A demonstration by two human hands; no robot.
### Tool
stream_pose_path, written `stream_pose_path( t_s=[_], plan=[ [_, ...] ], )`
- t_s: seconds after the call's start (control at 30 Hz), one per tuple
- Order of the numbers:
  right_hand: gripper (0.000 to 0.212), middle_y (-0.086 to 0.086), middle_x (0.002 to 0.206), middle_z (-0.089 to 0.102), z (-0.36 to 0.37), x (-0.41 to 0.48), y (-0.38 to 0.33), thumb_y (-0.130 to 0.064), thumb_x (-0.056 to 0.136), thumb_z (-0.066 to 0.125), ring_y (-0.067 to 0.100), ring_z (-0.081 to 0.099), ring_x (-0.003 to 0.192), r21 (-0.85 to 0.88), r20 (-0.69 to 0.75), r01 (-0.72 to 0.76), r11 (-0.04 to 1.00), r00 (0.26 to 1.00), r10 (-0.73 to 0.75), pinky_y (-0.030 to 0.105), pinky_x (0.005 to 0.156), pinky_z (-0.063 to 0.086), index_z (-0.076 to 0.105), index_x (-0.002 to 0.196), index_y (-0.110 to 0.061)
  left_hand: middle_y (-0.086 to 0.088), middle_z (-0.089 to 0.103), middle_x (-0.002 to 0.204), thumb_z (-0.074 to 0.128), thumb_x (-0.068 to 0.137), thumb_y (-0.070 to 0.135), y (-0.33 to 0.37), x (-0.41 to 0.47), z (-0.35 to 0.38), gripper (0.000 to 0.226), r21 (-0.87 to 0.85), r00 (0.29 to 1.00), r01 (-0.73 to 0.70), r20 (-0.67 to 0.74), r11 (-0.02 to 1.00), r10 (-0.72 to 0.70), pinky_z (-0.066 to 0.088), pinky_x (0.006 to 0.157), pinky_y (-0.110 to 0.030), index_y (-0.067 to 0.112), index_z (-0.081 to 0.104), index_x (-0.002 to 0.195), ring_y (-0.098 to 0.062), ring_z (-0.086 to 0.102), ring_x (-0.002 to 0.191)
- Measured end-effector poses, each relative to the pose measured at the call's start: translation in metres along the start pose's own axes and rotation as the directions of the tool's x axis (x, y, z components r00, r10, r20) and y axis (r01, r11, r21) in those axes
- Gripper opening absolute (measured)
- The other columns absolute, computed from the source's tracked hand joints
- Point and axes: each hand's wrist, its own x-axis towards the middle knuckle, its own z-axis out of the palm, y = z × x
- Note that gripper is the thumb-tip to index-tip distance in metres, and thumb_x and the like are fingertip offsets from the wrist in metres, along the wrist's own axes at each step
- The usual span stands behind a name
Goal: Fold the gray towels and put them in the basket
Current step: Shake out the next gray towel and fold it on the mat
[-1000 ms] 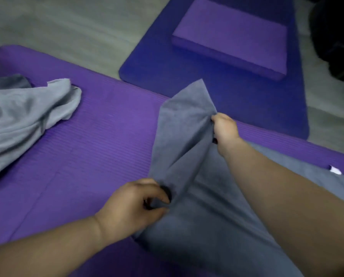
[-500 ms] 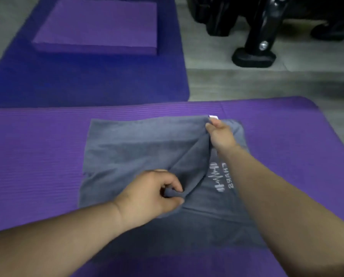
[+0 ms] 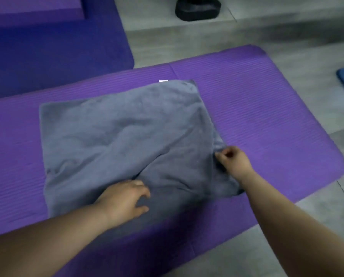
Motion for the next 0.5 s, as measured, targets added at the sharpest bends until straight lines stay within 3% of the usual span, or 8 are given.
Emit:
stream_pose_path(
  t_s=[0.1, 0.13, 0.2, 0.27, 0.4, 0.5],
  plan=[
    [0.027, -0.004, 0.060, 0.046, 0.012, -0.039, 0.026, -0.018, 0.081, 0.067, 0.018, 0.049, 0.075, -0.048, 0.025, -0.021, 0.999, 0.999, 0.023, 0.023, 0.064, 0.032, 0.046, 0.065, -0.016, 0.020, 0.064, 0.078, 0.083, 0.035, 0.058, -0.009, -0.009, 0.020, 0.052, 0.137, 0.991, -0.089, -0.089, 0.987, 0.102, 0.047, 0.063, -0.008, 0.034, 0.069, 0.080, 0.005, 0.063, 0.068],
    [0.022, -0.004, 0.062, 0.047, 0.015, -0.045, 0.031, -0.019, 0.079, 0.069, 0.017, 0.049, 0.076, -0.037, 0.023, -0.044, 0.998, 0.999, 0.045, 0.023, 0.064, 0.033, 0.049, 0.072, -0.015, 0.020, 0.063, 0.075, 0.084, 0.027, 0.057, -0.010, -0.007, 0.025, 0.057, 0.175, 0.981, -0.098, -0.147, 0.980, 0.125, 0.046, 0.061, -0.009, 0.034, 0.069, 0.077, 0.004, 0.062, 0.063],
    [0.024, -0.001, 0.068, 0.049, 0.021, -0.050, 0.032, -0.020, 0.077, 0.072, 0.016, 0.049, 0.076, 0.002, 0.040, -0.063, 0.998, 0.997, 0.063, 0.019, 0.063, 0.033, 0.049, 0.079, -0.013, 0.012, 0.060, 0.082, 0.088, 0.025, 0.045, -0.012, 0.004, 0.031, 0.063, 0.171, 0.957, -0.103, -0.250, 0.980, 0.144, 0.038, 0.069, -0.018, 0.031, 0.067, 0.082, -0.004, 0.057, 0.072],
    [0.028, -0.002, 0.064, 0.047, 0.029, -0.054, 0.027, -0.021, 0.078, 0.071, 0.013, 0.046, 0.066, 0.063, 0.071, -0.056, 0.996, 0.996, 0.052, 0.018, 0.058, 0.032, 0.045, 0.067, -0.016, 0.004, 0.060, 0.084, 0.091, 0.026, 0.033, -0.013, 0.014, 0.030, 0.063, 0.177, 0.936, -0.091, -0.322, 0.980, 0.145, 0.029, 0.070, -0.025, 0.023, 0.067, 0.083, -0.010, 0.048, 0.078],
    [0.034, -0.001, 0.054, 0.042, 0.047, -0.058, 0.022, -0.017, 0.084, 0.064, 0.003, 0.042, 0.041, 0.175, 0.136, -0.091, 0.980, 0.988, 0.067, 0.009, 0.037, 0.032, 0.039, 0.060, -0.019, 0.008, 0.064, 0.072, 0.089, 0.016, 0.042, -0.010, 0.014, 0.028, 0.065, 0.241, 0.952, -0.012, -0.294, 0.970, 0.084, 0.036, 0.068, -0.020, 0.024, 0.070, 0.075, -0.011, 0.062, 0.066],
    [0.036, 0.000, 0.053, 0.044, 0.042, -0.054, 0.025, 0.001, 0.085, 0.056, -0.004, 0.045, 0.027, 0.119, 0.127, -0.063, 0.991, 0.991, 0.048, 0.006, 0.036, 0.033, 0.039, 0.060, -0.021, 0.004, 0.066, 0.079, 0.090, 0.016, 0.041, -0.016, 0.007, 0.041, 0.078, 0.225, 0.941, -0.066, -0.310, 0.972, 0.136, 0.030, 0.075, -0.028, 0.022, 0.066, 0.088, -0.010, 0.044, 0.081]
  ],
)
